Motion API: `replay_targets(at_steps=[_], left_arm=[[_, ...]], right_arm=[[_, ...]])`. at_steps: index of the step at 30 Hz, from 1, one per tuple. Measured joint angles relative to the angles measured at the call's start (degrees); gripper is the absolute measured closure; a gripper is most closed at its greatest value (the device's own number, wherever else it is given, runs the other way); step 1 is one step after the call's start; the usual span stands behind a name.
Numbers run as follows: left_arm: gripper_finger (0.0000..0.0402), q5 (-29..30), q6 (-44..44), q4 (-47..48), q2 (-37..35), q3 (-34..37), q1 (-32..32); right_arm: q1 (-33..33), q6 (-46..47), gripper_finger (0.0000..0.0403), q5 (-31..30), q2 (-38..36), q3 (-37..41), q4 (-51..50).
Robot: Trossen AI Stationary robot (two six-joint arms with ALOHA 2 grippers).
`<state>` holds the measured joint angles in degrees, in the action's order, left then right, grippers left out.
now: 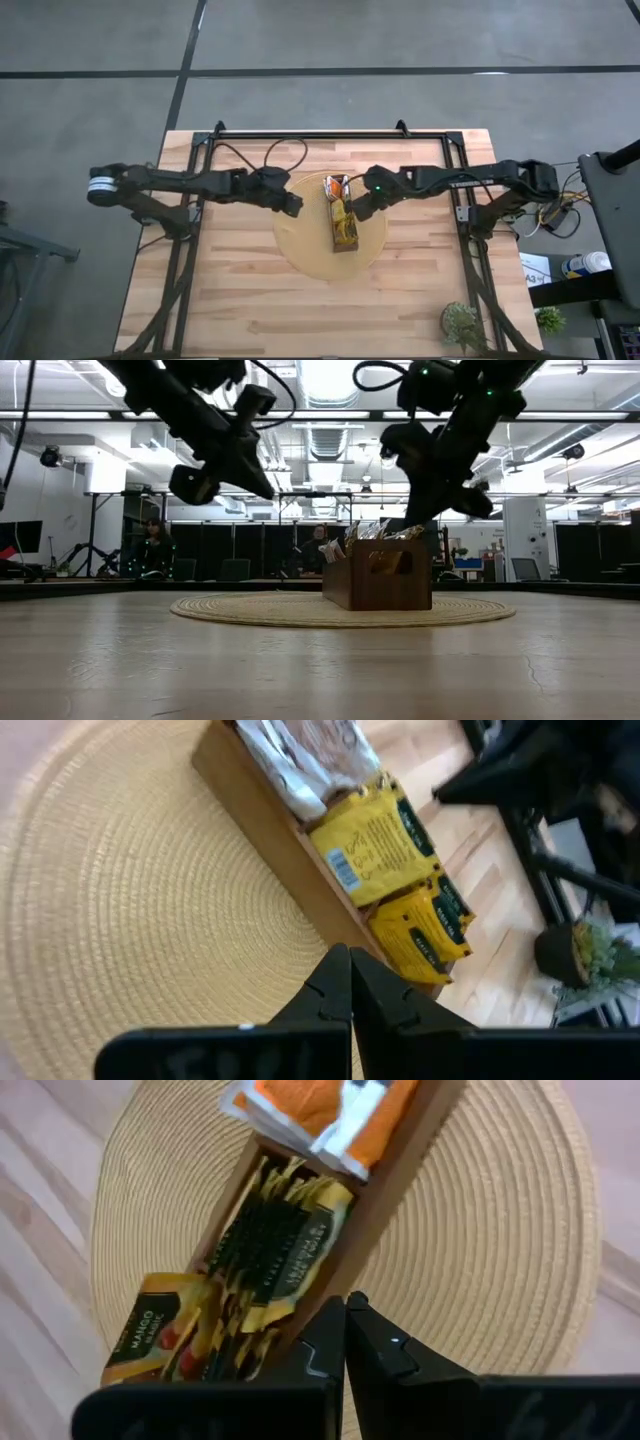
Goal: Pick & Place Tea
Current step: Adjust the yellow tea bags in the wooden organizer
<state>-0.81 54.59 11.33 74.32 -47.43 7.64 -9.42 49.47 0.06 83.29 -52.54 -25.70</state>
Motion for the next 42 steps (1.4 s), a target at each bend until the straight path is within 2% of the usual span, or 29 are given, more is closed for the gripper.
replay_targets(at_steps=[7,15,42], left_arm=[[0.0401,4.0,0.7,-0.2,-6.5,4.3,0.2],[0.0401,4.9,3.8,-0.8,-10.6,7.9,0.1],[0.0402,6.9,4.3,-1.4,-11.1,8.3,0.1]], right_arm=[[0.0,-1.7,0.0395,1.5,5.6,-4.6,0.3],[0.0,-2.2,0.0395,2.0,9.9,-7.2,-1.1],[-0.1,-3.3,0.0395,5.0,10.6,-7.0,2.4]])
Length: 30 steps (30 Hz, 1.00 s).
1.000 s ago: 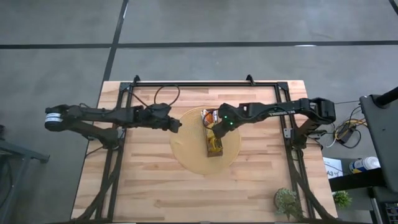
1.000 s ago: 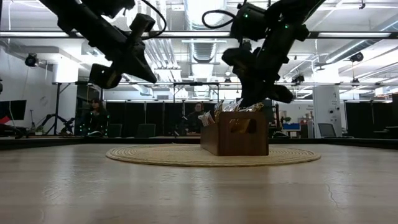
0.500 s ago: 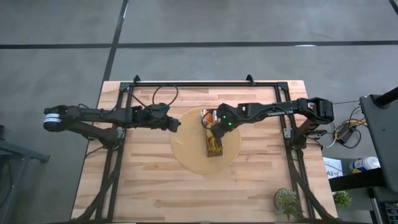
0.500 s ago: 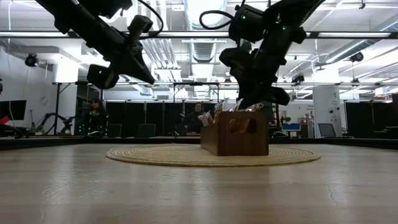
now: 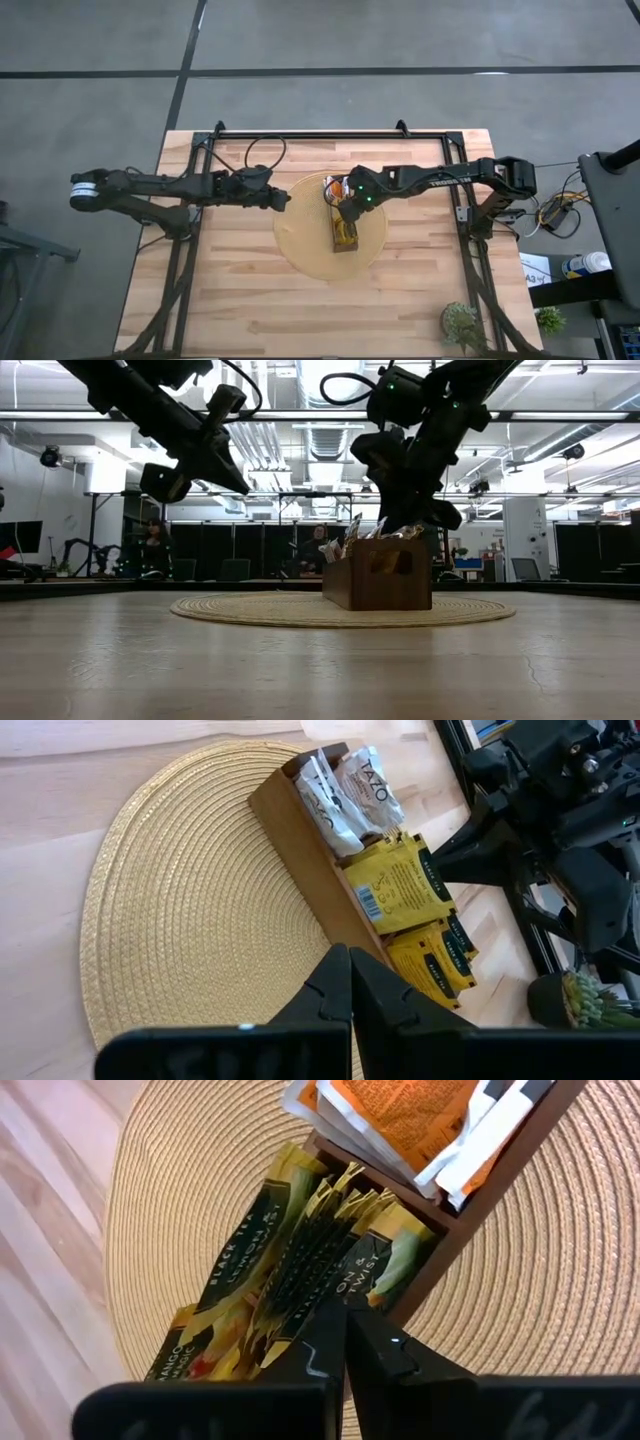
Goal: Pick & Place Tea
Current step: Adjust the yellow tea bags in the wooden organizer
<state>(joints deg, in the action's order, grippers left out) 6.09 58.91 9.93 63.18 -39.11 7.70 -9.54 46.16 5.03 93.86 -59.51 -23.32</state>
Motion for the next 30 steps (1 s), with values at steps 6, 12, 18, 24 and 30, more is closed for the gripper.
replay_targets(at_steps=[6,12,18,24,30], left_arm=[[0.0402,0.0,0.1,-0.1,0.0,0.0,0.0],[0.0402,0.0,0.1,-0.5,0.0,0.0,0.0],[0.0402,0.0,0.1,-2.0,0.0,0.0,0.1],[0.0402,0.0,0.3,-2.0,0.0,0.0,0.1],[0.0401,-0.2,2.5,-4.2,1.0,0.0,0.0]], right_arm=[[0.0,-0.1,0.0395,0.3,0.0,0.0,1.5],[0.0,-0.1,0.0395,1.0,0.0,0.0,2.7],[0.0,-0.1,0.0395,1.1,0.0,0.0,2.8],[0.0,0.1,0.0395,1.0,0.0,0.0,2.8],[-0.2,0.1,0.0395,1.0,0.0,-0.1,2.8]])
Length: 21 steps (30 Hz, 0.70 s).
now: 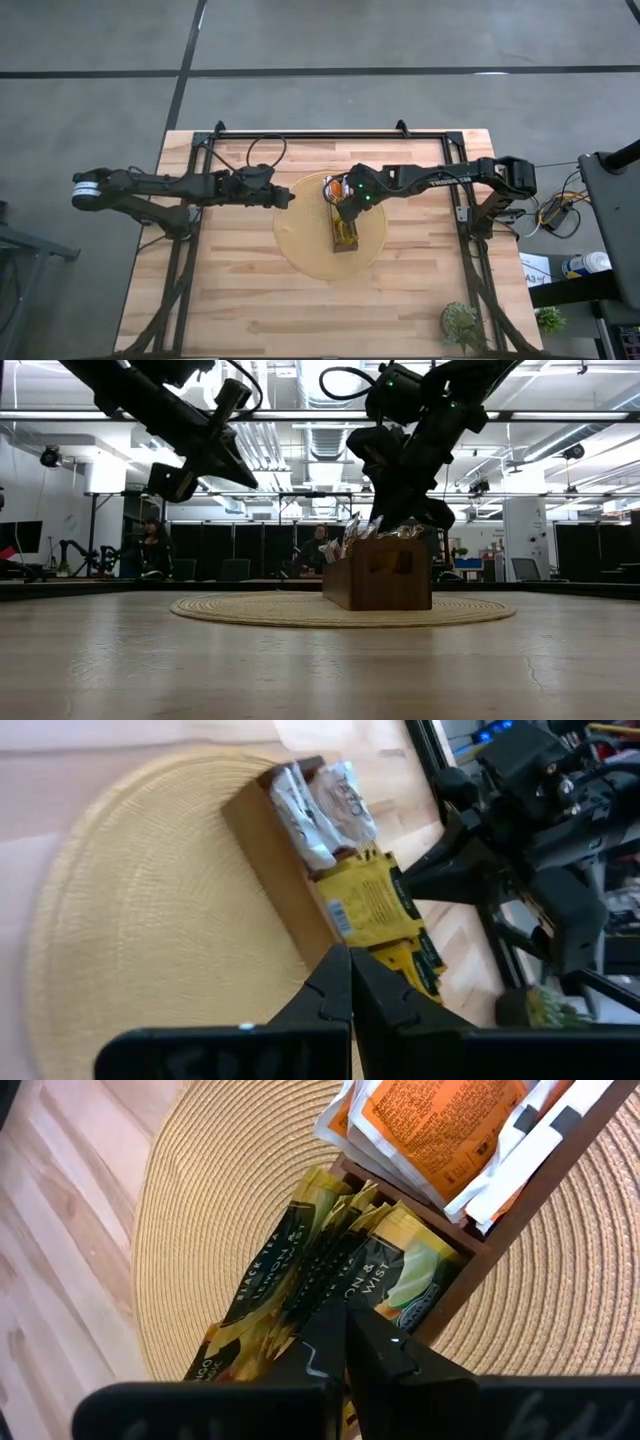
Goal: Pick & Place Tea
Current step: Adjust the yellow tea bags in the wooden organizer
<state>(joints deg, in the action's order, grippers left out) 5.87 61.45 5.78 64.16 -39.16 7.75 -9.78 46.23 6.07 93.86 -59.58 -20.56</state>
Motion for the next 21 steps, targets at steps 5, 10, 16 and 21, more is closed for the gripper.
replay_targets(at_steps=[5,10,16,21], left_arm=[[0.0401,-1.9,0.1,-5.4,3.4,0.0,0.0],[0.0401,-2.0,0.1,-7.7,5.6,0.0,0.0],[0.0401,-2.0,0.1,-7.8,5.7,0.0,0.0],[0.0401,-2.0,0.2,-7.9,5.7,0.0,0.0]], right_arm=[[0.0,-0.4,0.0395,0.0,-0.2,-0.5,-0.1],[0.0,-2.3,0.0395,0.1,-0.4,-1.7,0.2],[0.0,-2.6,0.0395,0.4,-0.3,-2.0,-0.8],[-0.3,-2.7,0.0395,0.1,-0.3,-2.0,-2.8]])
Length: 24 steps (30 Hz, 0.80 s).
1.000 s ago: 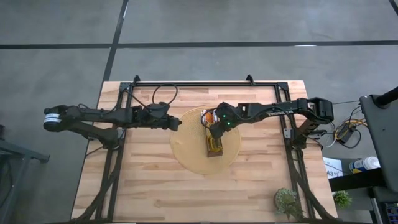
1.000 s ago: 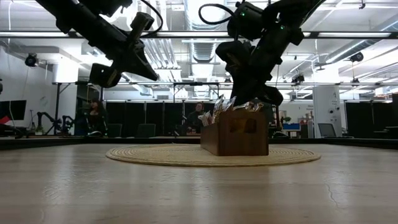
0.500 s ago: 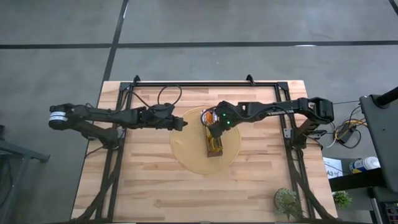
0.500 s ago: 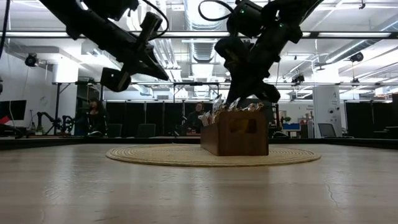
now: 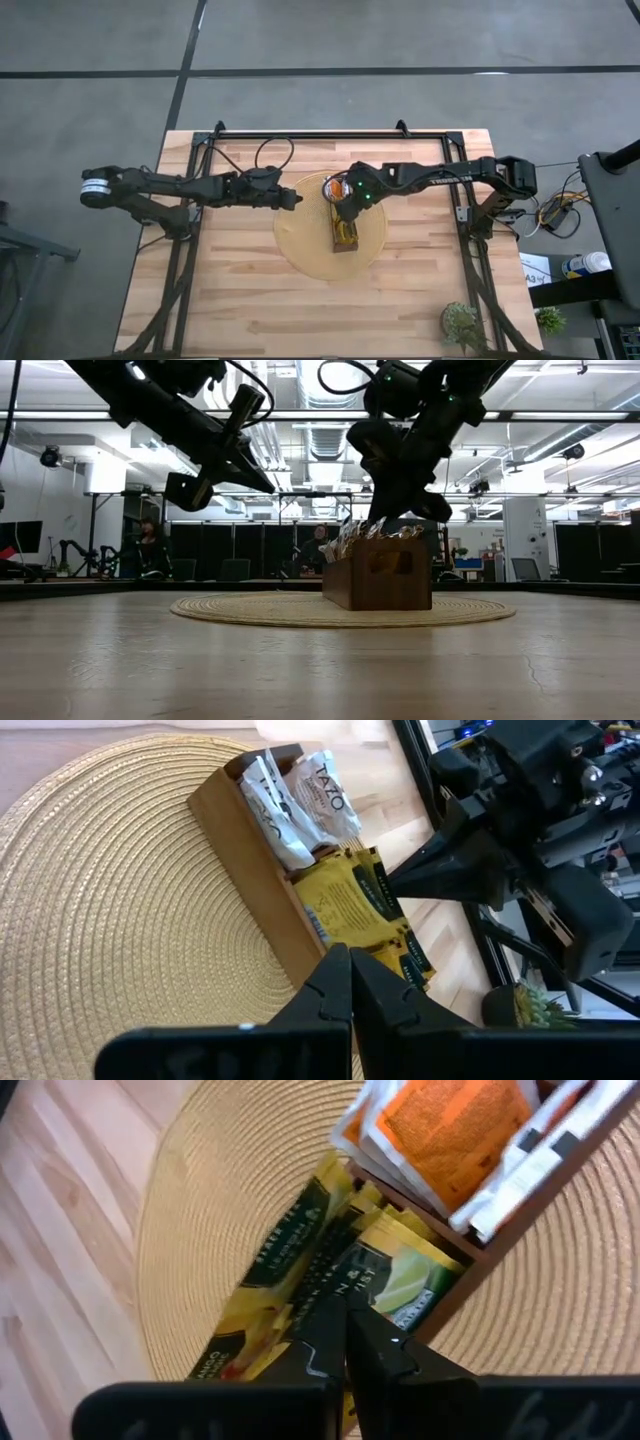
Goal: Pick & Place Tea
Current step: Adjust the yellow tea bags in the wooden organizer
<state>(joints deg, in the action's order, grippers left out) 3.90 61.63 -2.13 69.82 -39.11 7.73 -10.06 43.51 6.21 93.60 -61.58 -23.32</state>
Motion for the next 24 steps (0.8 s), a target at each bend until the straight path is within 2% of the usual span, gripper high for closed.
replay_targets(at_steps=[9,14,18,24], left_arm=[[0.0401,0.0,0.5,0.0,0.0,0.0,0.0],[0.0401,0.0,0.5,-0.6,0.0,0.0,0.0],[0.0401,0.0,0.0,-0.9,-0.1,0.0,0.0],[0.0401,0.0,0.0,-0.9,-0.1,-0.1,0.0]], right_arm=[[-0.4,-0.3,0.0395,0.3,-2.1,0.1,-0.4],[-0.5,-3.8,0.0395,0.3,-4.4,0.0,2.5],[-0.7,-4.8,0.0395,2.7,-3.6,0.0,5.4],[-1.0,-6.9,0.0395,3.2,-1.7,0.0,8.8]])
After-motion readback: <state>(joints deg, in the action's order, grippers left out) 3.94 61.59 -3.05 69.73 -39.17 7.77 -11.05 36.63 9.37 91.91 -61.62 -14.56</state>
